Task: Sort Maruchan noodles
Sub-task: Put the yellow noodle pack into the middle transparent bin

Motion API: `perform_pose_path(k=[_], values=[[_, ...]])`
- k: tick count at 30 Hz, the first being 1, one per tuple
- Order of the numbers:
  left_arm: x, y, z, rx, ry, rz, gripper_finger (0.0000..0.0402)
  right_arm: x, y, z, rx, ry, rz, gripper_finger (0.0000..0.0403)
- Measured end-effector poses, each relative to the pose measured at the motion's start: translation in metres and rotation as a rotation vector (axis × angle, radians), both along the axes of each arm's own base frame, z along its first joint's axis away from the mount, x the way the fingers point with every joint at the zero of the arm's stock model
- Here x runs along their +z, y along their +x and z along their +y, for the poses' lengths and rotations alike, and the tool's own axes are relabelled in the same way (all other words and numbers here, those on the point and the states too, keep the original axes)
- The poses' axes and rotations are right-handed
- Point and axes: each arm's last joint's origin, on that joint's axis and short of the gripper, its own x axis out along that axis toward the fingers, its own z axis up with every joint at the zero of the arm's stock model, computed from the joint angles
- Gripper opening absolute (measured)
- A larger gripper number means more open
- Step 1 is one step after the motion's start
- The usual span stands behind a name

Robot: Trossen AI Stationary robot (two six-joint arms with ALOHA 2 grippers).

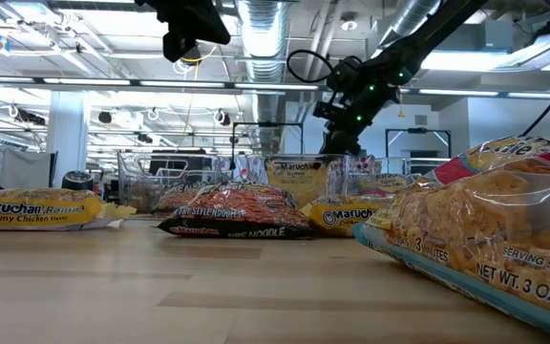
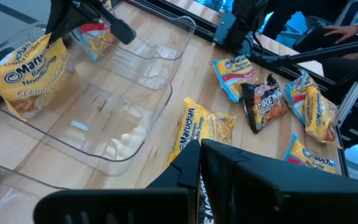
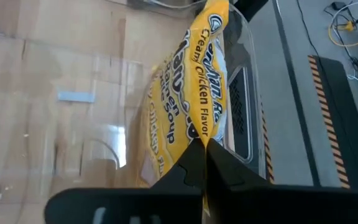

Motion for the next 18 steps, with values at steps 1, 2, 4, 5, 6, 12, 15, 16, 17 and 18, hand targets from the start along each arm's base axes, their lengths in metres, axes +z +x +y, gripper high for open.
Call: perform_pose_path(k=[1, 2, 4, 5, 6, 12, 15, 16, 17, 18], values=[[0.0, 0.0, 0.0, 0.0, 0.0, 0.0, 0.0, 0.0, 0.0003, 0.0003, 0.001, -0.001, 0.001, 0.0022], [0.0, 0.0, 0.0, 0.0, 0.0, 0.0, 0.0, -0.0001, 0.001, 0.0012, 0.0, -0.003, 0.003, 0.0026], [0.0, 0.0, 0.0, 0.0, 0.0, 0.0, 0.0, -0.0001, 0.0019, 0.0023, -0.012, -0.016, 0.014, 0.0037], [0.0, 0.0, 0.0, 0.0, 0.0, 0.0, 0.0, -0.0001, 0.0021, 0.0025, -0.018, -0.022, 0.019, 0.0043], [0.0, 0.0, 0.0, 0.0, 0.0, 0.0, 0.0, -0.0001, 0.0021, 0.0024, -0.02, -0.024, 0.02, 0.0049], [0.0, 0.0, 0.0, 0.0, 0.0, 0.0, 0.0, 0.0002, 0.0035, 0.0037, -0.024, -0.034, 0.022, 0.0078], [0.0, 0.0, 0.0, 0.0, 0.0, 0.0, 0.0, 0.001, 0.0031, 0.0018, -0.071, -0.074, 0.04, 0.0091], [0.0, 0.0, 0.0, 0.0, 0.0, 0.0, 0.0, 0.0013, 0.0029, 0.0012, -0.087, -0.088, 0.046, 0.0095], [0.0, 0.0, 0.0, 0.0, 0.0, 0.0, 0.0, 0.0013, 0.0026, 0.0009, -0.099, -0.096, 0.053, 0.0099], [0.0, 0.0, 0.0, 0.0, 0.0, 0.0, 0.0, 0.0013, 0.0024, 0.0006, -0.108, -0.102, 0.058, 0.0103]])
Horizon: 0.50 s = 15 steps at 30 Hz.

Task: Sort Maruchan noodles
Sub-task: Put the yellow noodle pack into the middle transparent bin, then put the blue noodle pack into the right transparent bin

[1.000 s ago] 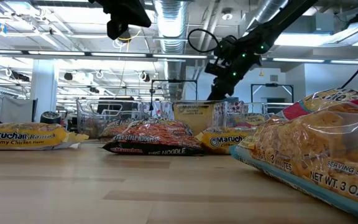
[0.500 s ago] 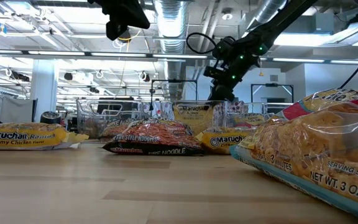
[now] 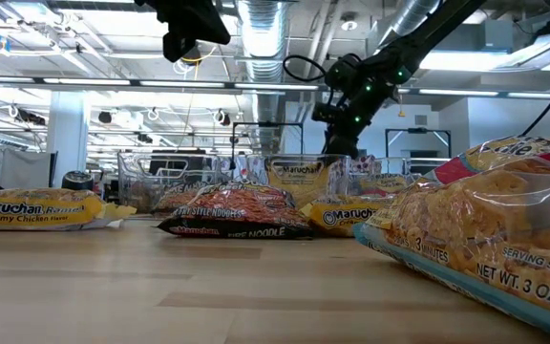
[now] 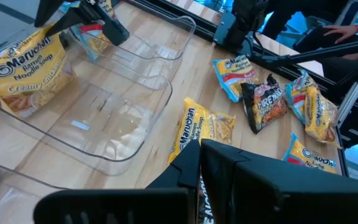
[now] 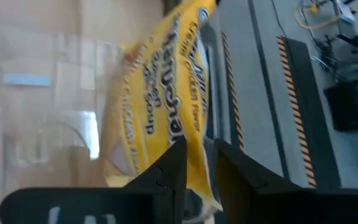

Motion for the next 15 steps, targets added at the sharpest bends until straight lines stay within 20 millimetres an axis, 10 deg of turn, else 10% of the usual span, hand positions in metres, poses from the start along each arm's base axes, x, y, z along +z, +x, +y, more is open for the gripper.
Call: perform_pose_path(k=[15], values=[[0.0, 0.0, 0.0, 0.0, 0.001, 0.0, 0.0, 0.045, -0.013, 0.027, -0.1, 0.087, -0.122, 0.0113]])
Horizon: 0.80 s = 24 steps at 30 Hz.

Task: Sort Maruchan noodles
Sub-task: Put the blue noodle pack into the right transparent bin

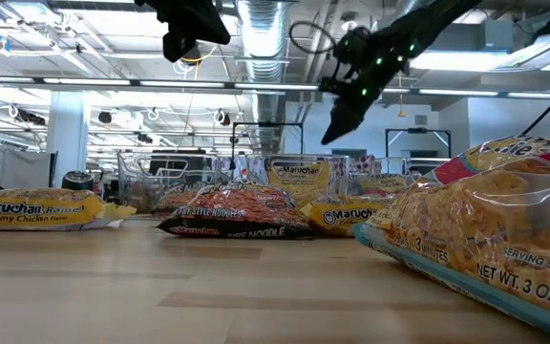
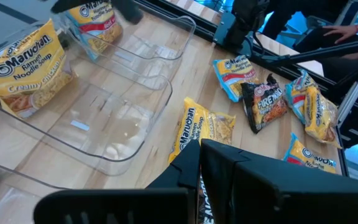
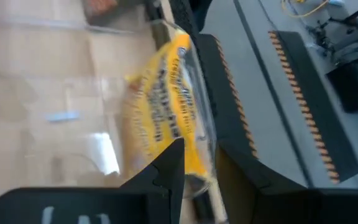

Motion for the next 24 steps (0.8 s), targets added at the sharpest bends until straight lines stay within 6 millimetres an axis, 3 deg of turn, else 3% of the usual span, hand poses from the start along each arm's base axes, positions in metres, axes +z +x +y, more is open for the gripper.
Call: perform_pose_path(k=[11, 18, 24], values=[[0.0, 0.0, 0.0, -0.02, 0.037, 0.006, 0.0, 0.054, -0.017, 0.063, -0.003, 0.107, -0.128, 0.0118], [-0.003, -0.001, 0.0, -0.038, 0.062, 0.044, 0.0, 0.07, -0.025, 0.106, -0.062, 0.298, -0.195, 0.0163], [-0.007, -0.004, -0.001, -0.055, 0.075, 0.1, 0.0, 0.069, -0.03, 0.142, -0.18, 0.585, -0.208, 0.0188]])
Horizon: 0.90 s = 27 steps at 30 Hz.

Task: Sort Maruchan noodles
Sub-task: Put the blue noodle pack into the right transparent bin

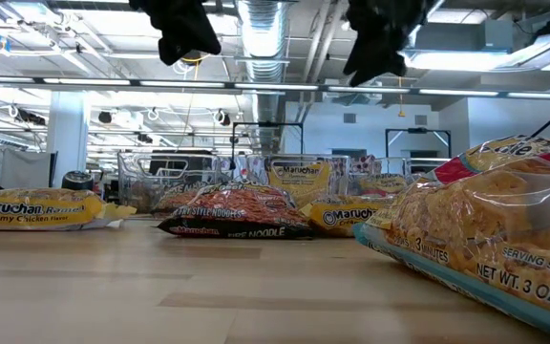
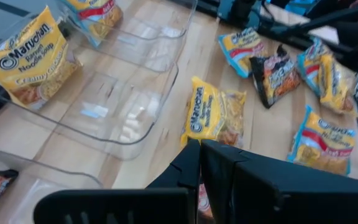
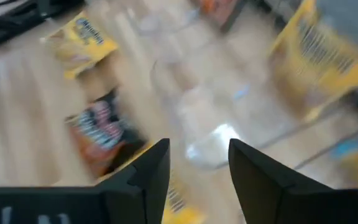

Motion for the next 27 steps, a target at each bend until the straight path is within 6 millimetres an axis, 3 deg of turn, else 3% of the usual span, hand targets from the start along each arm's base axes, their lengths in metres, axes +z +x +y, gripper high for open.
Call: perform_pose_path(k=[8, 19, 27], values=[[-0.001, -0.001, -0.002, -0.067, -0.016, 0.012, 0.0, -0.015, 0.0, 0.051, -0.067, 0.368, 0.141, 0.0185], [-0.004, -0.002, -0.003, -0.127, 0.021, 0.042, 0.0, -0.039, 0.008, 0.132, -0.065, 0.501, 0.317, 0.0194], [-0.005, -0.003, -0.004, -0.133, 0.016, 0.065, 0.0, -0.059, 0.013, 0.177, -0.072, 0.57, 0.418, 0.0186]])
